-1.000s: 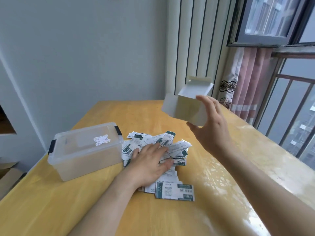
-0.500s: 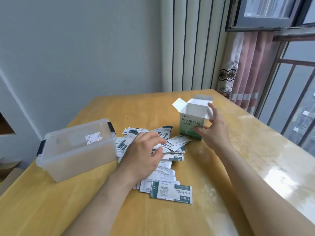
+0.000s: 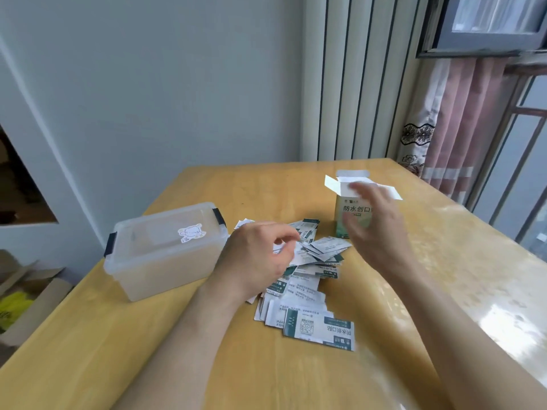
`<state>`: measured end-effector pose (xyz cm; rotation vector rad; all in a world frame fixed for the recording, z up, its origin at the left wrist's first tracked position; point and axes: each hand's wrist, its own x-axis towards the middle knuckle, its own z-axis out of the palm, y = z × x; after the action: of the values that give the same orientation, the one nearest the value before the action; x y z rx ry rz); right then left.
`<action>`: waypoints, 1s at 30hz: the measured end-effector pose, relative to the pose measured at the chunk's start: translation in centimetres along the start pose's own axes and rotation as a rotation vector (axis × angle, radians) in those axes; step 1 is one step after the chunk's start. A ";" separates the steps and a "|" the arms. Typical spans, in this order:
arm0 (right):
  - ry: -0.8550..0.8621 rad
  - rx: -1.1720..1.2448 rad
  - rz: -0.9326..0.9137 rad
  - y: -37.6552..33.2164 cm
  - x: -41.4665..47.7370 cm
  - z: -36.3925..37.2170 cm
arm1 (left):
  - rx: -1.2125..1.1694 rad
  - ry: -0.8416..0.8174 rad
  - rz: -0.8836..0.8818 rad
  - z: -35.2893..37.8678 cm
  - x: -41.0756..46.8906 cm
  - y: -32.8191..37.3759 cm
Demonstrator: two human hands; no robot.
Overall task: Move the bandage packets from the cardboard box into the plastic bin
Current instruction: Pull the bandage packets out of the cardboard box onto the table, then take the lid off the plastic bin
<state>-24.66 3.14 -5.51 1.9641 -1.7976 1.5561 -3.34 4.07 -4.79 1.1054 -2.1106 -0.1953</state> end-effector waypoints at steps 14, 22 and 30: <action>-0.872 -0.432 0.002 -1.2 -1.9 1.8 | 0.399 -0.710 -0.155 3.3 -2.6 -2.1; -0.543 -0.209 0.067 -2.5 -0.9 1.5 | 0.270 -0.308 -0.150 -0.4 -1.7 -0.2; -0.698 0.201 0.142 -11.9 2.1 6.1 | 0.618 0.136 -0.622 -11.6 -4.1 -7.7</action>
<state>-12.20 1.64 -0.52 2.7867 -2.0971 1.1959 10.86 4.61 -2.05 2.0604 -1.6776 0.2607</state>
